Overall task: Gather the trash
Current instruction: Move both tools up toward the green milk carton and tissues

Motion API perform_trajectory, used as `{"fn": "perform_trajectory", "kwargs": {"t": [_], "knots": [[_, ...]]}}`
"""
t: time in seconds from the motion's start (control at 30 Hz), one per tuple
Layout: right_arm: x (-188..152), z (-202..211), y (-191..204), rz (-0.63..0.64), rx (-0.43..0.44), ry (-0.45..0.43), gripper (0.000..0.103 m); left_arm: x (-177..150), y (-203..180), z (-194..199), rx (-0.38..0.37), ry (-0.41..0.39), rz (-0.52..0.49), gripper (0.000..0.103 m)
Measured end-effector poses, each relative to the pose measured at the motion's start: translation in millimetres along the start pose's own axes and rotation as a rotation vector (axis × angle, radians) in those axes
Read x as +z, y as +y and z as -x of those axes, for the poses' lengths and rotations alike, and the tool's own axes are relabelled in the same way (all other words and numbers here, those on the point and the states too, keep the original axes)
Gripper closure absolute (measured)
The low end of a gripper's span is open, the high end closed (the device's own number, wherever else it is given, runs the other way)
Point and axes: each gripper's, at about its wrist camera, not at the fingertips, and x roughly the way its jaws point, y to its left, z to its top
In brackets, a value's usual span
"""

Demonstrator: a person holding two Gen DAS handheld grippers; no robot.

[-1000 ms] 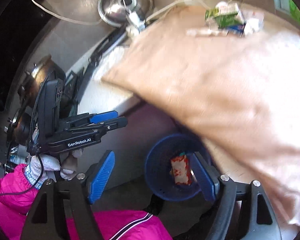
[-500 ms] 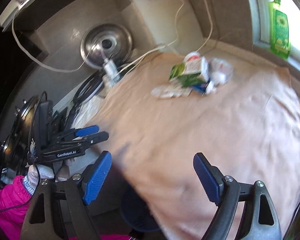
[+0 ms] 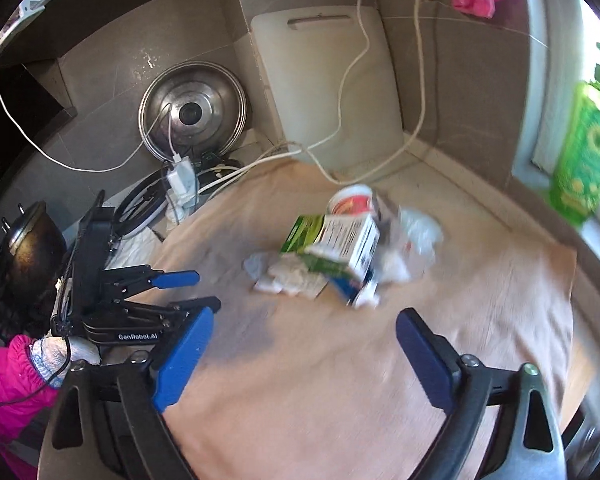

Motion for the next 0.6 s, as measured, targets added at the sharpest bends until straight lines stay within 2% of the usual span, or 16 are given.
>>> {"fn": "perform_trajectory", "kwargs": {"t": [0.2, 0.37, 0.4, 0.5, 0.6], "knots": [[27.1, -37.3, -11.2, 0.095, -0.005, 0.046, 0.003, 16.3, 2.4, -38.8, 0.018, 0.049, 0.003, 0.038], [40.8, -63.7, -20.4, 0.093, -0.015, 0.090, 0.003, 24.1, 2.9, -59.4, 0.025, 0.069, 0.003, 0.038], [46.1, -78.0, -24.1, 0.097, 0.010, 0.116, 0.003, 25.3, 2.9, -62.7, 0.020, 0.073, 0.000, 0.038], [50.0, -98.7, -24.5, 0.144, 0.008, 0.164, 0.003, 28.1, 3.3, -70.6, 0.023, 0.083, -0.009, 0.038], [53.3, -114.7, -25.3, 0.193, 0.010, 0.187, 0.003, 30.8, 7.3, -80.3, 0.021, 0.097, 0.000, 0.049]]}}
